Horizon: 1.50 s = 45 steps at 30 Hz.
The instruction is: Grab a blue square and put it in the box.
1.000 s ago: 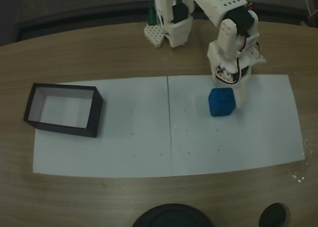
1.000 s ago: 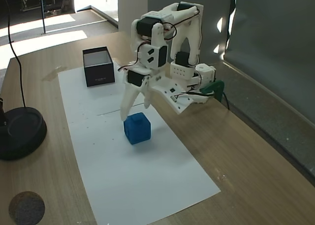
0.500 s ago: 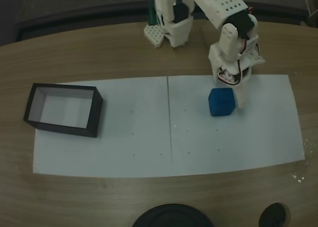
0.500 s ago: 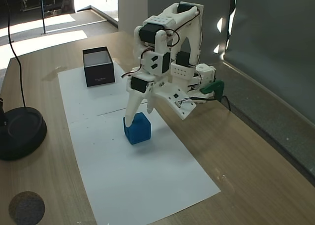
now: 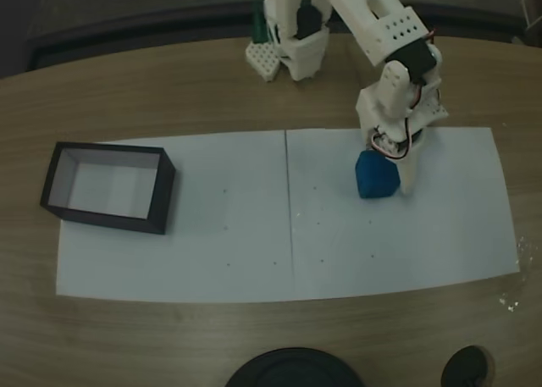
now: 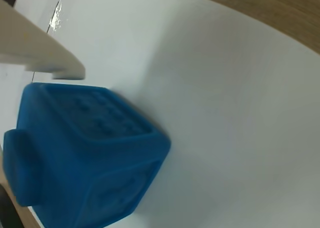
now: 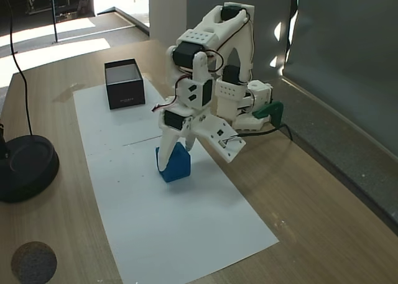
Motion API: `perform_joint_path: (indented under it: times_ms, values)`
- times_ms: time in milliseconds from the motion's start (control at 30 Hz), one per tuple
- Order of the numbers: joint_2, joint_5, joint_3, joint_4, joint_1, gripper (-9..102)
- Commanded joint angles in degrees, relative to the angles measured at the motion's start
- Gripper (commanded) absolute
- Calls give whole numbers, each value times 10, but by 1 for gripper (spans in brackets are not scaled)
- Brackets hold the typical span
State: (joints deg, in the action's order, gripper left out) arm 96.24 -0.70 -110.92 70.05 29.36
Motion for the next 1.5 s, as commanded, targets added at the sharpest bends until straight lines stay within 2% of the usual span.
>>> perform_joint_path:
  times_ms: [0, 467, 867, 1100, 1467]
  values:
    - [2, -2, 11, -4, 0, 37]
    - [-5, -2, 5, -25, -2, 36]
    - [-5, -3, 5, -25, -2, 14]
    - [-5, -2, 5, -25, -2, 10]
    - [4, 1, 14, -23, -3, 10]
